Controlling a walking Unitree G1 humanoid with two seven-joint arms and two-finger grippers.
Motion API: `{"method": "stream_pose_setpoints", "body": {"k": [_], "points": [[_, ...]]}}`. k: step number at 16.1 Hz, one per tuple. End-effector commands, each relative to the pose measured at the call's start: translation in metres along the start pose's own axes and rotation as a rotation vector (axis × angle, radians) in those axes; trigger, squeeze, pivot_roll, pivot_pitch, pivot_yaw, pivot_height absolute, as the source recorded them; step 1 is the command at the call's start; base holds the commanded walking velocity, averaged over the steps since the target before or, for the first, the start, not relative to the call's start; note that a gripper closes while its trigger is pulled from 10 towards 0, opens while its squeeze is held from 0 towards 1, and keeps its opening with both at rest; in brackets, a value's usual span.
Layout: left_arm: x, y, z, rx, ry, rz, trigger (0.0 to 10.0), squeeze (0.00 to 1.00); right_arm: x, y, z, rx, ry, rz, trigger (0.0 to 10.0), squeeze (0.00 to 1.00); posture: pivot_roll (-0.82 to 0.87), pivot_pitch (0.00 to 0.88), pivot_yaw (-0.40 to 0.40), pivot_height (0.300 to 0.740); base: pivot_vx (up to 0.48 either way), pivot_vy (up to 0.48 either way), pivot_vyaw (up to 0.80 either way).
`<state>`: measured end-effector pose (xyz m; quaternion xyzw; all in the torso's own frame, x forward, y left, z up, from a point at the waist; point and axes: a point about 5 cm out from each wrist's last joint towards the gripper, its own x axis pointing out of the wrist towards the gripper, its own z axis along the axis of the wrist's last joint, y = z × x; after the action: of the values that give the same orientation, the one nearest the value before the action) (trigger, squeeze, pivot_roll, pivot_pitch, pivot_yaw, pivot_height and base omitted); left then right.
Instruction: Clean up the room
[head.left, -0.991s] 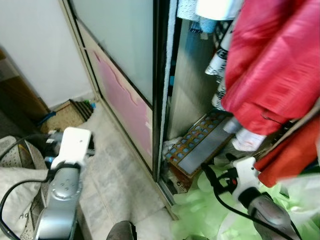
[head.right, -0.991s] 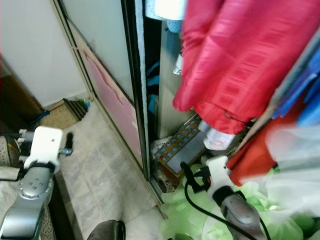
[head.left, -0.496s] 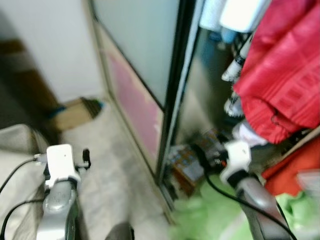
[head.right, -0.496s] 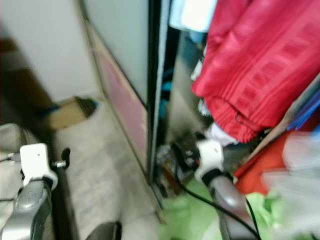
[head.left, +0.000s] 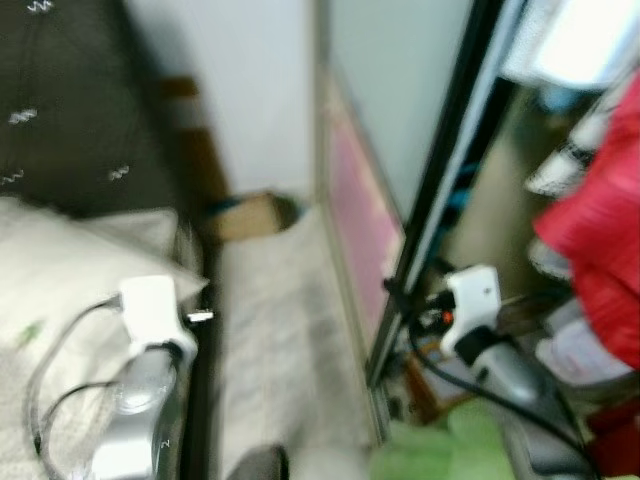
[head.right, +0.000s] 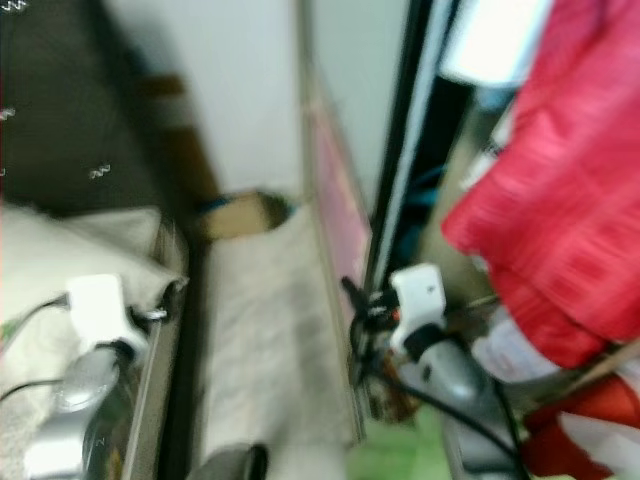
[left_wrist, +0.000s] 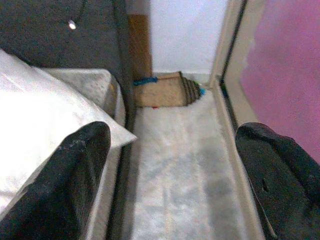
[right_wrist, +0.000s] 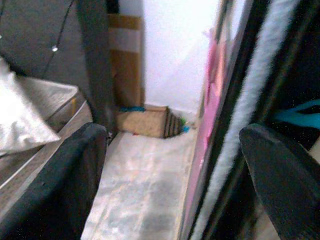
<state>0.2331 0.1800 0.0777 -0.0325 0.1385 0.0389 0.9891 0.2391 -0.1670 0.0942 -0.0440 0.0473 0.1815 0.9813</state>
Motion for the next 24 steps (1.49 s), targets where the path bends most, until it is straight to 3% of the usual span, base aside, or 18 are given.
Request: {"method": "stream_pose_setpoints", "body": {"k": [1, 6, 8, 12, 15, 19, 21, 24], "points": [[0.000, 0.004, 0.007, 0.009, -0.027, 0.007, 10.0, 0.00, 0.000, -0.002, 0.004, -0.001, -0.011, -0.006, 10.0, 0.00, 0.01, 0.035, -0.007, 0.740, 0.000, 0.000, 0.79], [-0.001, 0.004, 0.003, 0.081, -0.004, -0.018, 10.0, 0.00, -0.009, 0.013, -0.004, 0.056, 0.056, 0.131, 10.0, 0.00, 0.01, 0.061, -0.015, 0.740, 0.000, 0.000, 0.79], [-0.008, 0.000, 0.004, 0.172, -0.060, -0.071, 10.0, 0.00, -0.012, 0.011, -0.005, 0.051, 0.060, 0.121, 10.0, 0.00, 0.01, 0.068, -0.021, 0.740, 0.000, 0.000, 0.79], [-0.010, -0.002, 0.007, 0.235, -0.107, -0.097, 10.0, 0.00, -0.010, 0.007, -0.008, 0.057, 0.070, 0.121, 10.0, 0.00, 0.02, 0.077, -0.029, 0.740, 0.000, 0.000, 0.79], [-0.008, -0.004, 0.008, 0.248, -0.118, -0.095, 10.0, 0.00, -0.008, 0.004, -0.011, 0.058, 0.074, 0.114, 10.0, 0.00, 0.02, 0.078, -0.029, 0.740, 0.000, 0.000, 0.79], [-0.008, -0.007, 0.012, 0.218, -0.148, -0.097, 10.0, 0.00, -0.007, 0.001, -0.013, 0.066, 0.069, 0.098, 10.0, 0.00, 0.02, 0.079, -0.031, 0.740, 0.000, 0.000, 0.00], [-0.008, -0.008, 0.018, 0.281, -0.190, -0.090, 10.0, 0.00, -0.006, 0.001, -0.012, 0.057, 0.056, 0.109, 10.0, 0.00, 0.02, 0.074, -0.030, 0.740, 0.000, 0.000, 0.00], [-0.007, -0.010, 0.017, 0.223, -0.191, -0.078, 10.0, 0.00, -0.004, 0.002, -0.009, 0.034, 0.043, 0.127, 10.0, 0.00, 0.02, 0.069, -0.033, 0.740, 0.000, 0.000, 0.79]]}}
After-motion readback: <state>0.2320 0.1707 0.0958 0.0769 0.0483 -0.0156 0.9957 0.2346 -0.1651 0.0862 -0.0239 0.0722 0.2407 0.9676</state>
